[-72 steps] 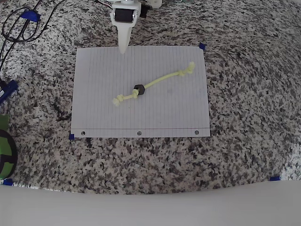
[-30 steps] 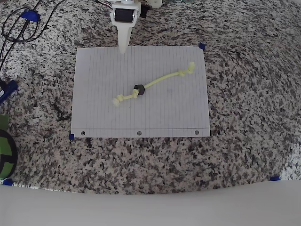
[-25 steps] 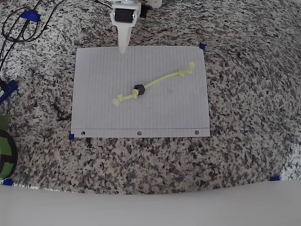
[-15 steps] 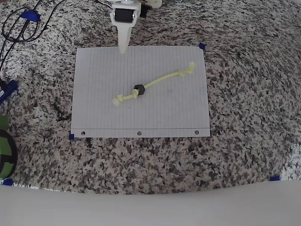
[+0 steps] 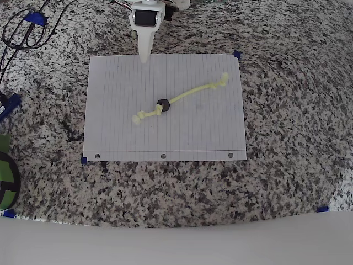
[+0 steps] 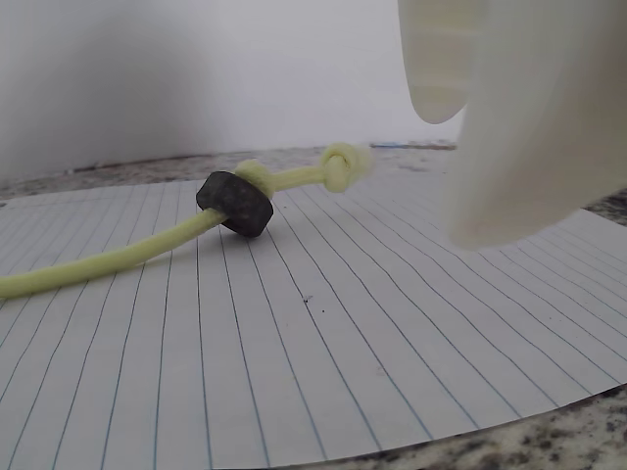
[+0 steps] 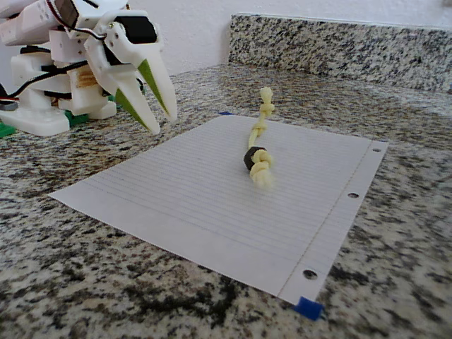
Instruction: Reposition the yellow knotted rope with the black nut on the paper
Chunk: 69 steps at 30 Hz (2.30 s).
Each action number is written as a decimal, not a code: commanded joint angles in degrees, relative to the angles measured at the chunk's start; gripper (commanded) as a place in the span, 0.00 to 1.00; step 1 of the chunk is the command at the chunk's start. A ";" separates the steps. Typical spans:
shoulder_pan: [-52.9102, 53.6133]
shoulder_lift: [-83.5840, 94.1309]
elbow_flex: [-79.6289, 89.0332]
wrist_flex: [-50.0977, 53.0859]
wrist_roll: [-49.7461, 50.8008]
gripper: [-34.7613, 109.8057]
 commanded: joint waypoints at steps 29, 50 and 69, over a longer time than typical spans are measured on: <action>-0.79 -0.26 -1.05 -0.70 -0.09 0.50; 0.09 -25.93 -28.92 -8.70 -0.18 0.50; 0.00 -61.44 -49.39 -8.17 0.26 0.49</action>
